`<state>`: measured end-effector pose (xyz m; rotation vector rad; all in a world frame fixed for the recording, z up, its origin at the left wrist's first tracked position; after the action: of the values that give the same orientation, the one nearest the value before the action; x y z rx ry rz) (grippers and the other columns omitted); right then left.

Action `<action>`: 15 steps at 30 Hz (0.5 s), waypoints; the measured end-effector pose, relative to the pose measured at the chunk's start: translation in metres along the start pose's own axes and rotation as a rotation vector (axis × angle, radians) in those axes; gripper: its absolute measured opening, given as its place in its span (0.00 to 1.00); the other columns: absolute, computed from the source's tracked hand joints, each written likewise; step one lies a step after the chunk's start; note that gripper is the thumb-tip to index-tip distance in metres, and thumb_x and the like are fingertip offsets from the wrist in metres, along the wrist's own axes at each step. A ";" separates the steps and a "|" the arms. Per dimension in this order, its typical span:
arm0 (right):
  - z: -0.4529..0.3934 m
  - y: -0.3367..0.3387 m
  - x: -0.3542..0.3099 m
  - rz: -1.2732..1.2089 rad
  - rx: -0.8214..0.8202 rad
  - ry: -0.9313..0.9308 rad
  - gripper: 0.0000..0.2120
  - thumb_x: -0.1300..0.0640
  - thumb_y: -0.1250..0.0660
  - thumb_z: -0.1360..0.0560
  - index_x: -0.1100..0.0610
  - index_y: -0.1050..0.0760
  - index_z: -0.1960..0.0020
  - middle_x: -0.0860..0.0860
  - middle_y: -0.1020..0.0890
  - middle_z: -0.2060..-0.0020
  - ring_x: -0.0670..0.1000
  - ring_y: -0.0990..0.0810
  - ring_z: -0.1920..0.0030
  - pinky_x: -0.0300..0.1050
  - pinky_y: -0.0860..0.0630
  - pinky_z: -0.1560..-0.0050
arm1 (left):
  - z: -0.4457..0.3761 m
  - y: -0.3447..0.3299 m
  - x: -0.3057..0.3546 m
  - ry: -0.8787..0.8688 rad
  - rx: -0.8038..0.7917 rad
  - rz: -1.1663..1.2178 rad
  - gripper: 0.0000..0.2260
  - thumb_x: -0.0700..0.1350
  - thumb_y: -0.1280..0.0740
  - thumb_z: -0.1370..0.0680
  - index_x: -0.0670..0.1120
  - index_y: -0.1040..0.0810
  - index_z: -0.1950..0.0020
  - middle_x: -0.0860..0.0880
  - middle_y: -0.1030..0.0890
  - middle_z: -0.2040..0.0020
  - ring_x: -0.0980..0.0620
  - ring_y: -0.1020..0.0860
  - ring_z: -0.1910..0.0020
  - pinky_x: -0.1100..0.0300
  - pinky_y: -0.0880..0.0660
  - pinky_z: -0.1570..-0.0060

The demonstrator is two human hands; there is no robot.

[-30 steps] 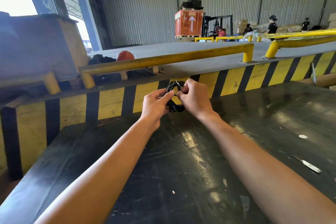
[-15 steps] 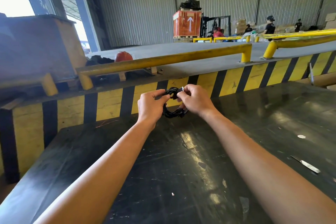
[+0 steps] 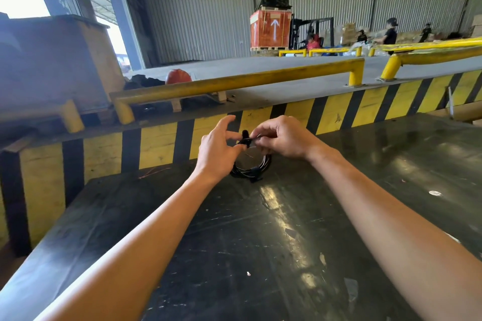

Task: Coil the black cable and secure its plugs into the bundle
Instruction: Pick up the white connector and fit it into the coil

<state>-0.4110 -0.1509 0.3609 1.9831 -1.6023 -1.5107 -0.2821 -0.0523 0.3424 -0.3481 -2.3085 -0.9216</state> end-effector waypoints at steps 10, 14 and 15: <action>0.002 -0.008 0.009 0.144 0.023 0.088 0.05 0.55 0.28 0.29 0.56 0.18 0.55 0.50 0.21 0.54 0.40 0.26 0.61 0.34 0.31 0.61 | 0.011 -0.003 0.006 -0.082 -0.277 -0.053 0.42 0.38 0.29 0.26 0.48 0.52 0.21 0.44 0.17 0.41 0.46 0.19 0.44 0.59 0.28 0.42; 0.004 -0.014 0.015 0.026 -0.026 -0.019 0.04 0.55 0.29 0.28 0.55 0.18 0.55 0.44 0.19 0.63 0.41 0.22 0.61 0.36 0.29 0.59 | 0.014 -0.001 0.003 -0.112 -0.330 -0.052 0.42 0.37 0.28 0.27 0.47 0.51 0.22 0.44 0.17 0.43 0.51 0.17 0.50 0.64 0.27 0.46; 0.005 -0.016 0.017 0.011 -0.038 -0.034 0.04 0.55 0.28 0.29 0.54 0.18 0.55 0.43 0.19 0.63 0.41 0.22 0.61 0.36 0.29 0.59 | 0.014 -0.001 0.001 -0.117 -0.351 -0.054 0.42 0.37 0.28 0.27 0.48 0.50 0.22 0.44 0.17 0.43 0.51 0.17 0.50 0.59 0.26 0.43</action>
<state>-0.4062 -0.1559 0.3384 1.9353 -1.5823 -1.5678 -0.2894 -0.0437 0.3343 -0.4986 -2.2652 -1.3703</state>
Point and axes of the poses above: each hand's wrist, its own z-axis away from the middle knuckle, its own y-axis out of the back of the hand, x = y × z, the point moved 3 cm from there along -z, towards the middle knuckle
